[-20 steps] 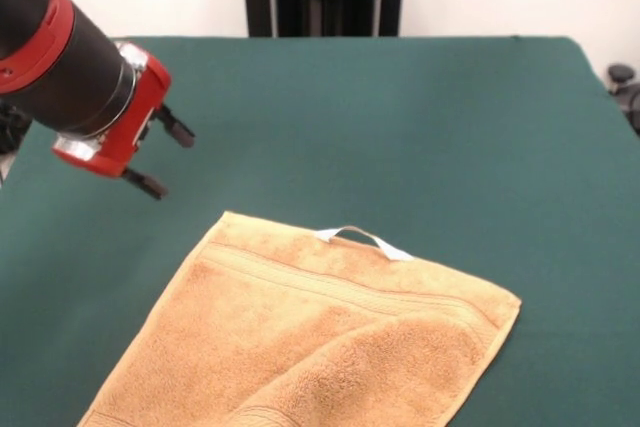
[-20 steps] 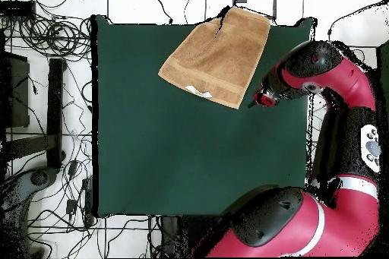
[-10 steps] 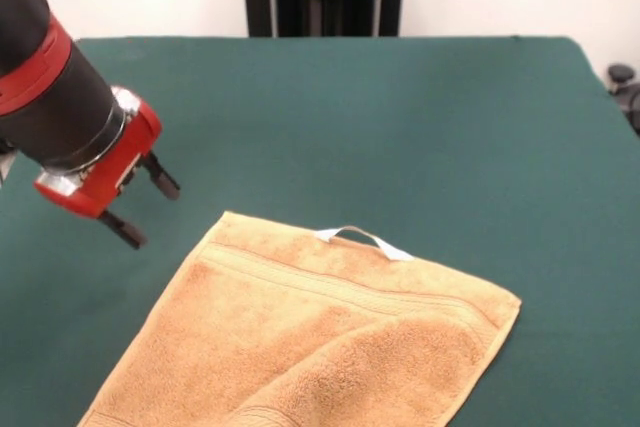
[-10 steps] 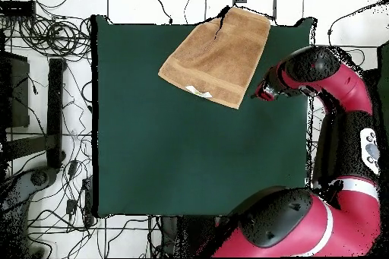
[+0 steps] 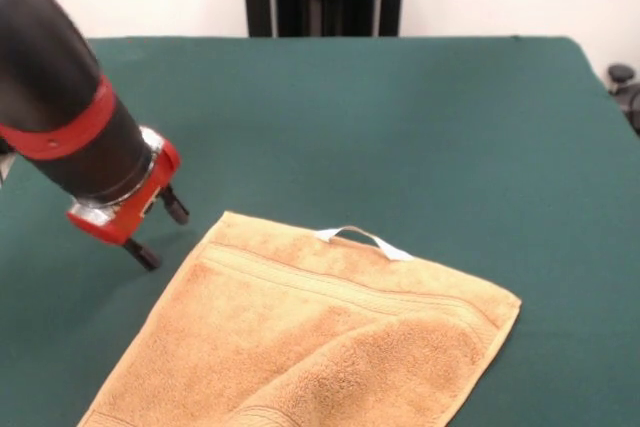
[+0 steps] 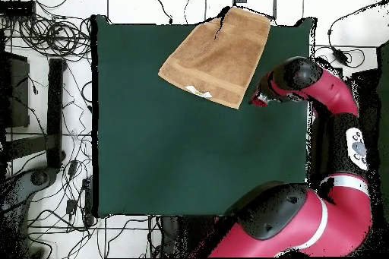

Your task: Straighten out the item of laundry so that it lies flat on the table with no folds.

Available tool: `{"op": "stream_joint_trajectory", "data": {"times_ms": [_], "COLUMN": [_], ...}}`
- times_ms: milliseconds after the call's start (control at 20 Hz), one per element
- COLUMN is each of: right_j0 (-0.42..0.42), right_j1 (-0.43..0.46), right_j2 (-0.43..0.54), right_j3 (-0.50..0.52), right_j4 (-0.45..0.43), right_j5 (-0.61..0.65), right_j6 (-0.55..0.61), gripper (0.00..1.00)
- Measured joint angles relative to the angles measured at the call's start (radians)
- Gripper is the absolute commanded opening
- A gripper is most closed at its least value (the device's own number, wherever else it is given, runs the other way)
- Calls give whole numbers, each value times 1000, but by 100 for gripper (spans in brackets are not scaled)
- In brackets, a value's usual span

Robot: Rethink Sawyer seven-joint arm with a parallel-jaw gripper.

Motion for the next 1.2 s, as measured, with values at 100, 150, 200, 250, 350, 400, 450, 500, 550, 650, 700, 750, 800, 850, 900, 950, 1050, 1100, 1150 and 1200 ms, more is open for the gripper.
{"op": "stream_joint_trajectory", "data": {"times_ms": [100, 150, 200, 250, 350, 400, 450, 500, 550, 650, 700, 750, 800, 850, 900, 950, 1050, 1100, 1150, 1200], "right_j0": [10, 26, 39, 52, 70, 88, 105, 115, 128, 153, 161, 166, 172, 176, 178, 179, 180, 180, 180, 180], "right_j1": [-3, -9, -14, -17, -19, -18, -18, -17, -17, -17, -18, -19, -20, -20, -20, -20, -19, -19, -17, -13], "right_j2": [-4, -10, -13, -17, -23, -31, -38, -42, -48, -63, -69, -72, -76, -79, -81, -83, -85, -86, -86, -86], "right_j3": [-5, -10, -12, -12, -15, -17, -20, -20, -21, -21, -21, -21, -21, -21, -21, -21, -22, -22, -24, -31], "right_j4": [-16, -36, -52, -64, -81, -96, -110, -119, -130, -153, -161, -169, -176, -182, -184, -186, -186, -186, -186, -185], "right_j5": [1, 3, 5, 6, 9, 11, 14, 15, 17, 19, 19, 19, 19, 19, 19, 19, 19, 19, 19, 22], "right_j6": [0, 0, 0, 0, 0, 0, 0, 0, 0, 0, 0, 0, 0, 0, 0, 0, 0, 0, 0, 0], "gripper": [100, 100, 100, 100, 100, 100, 100, 100, 100, 100, 100, 100, 100, 100, 100, 100, 100, 100, 100, 100]}}
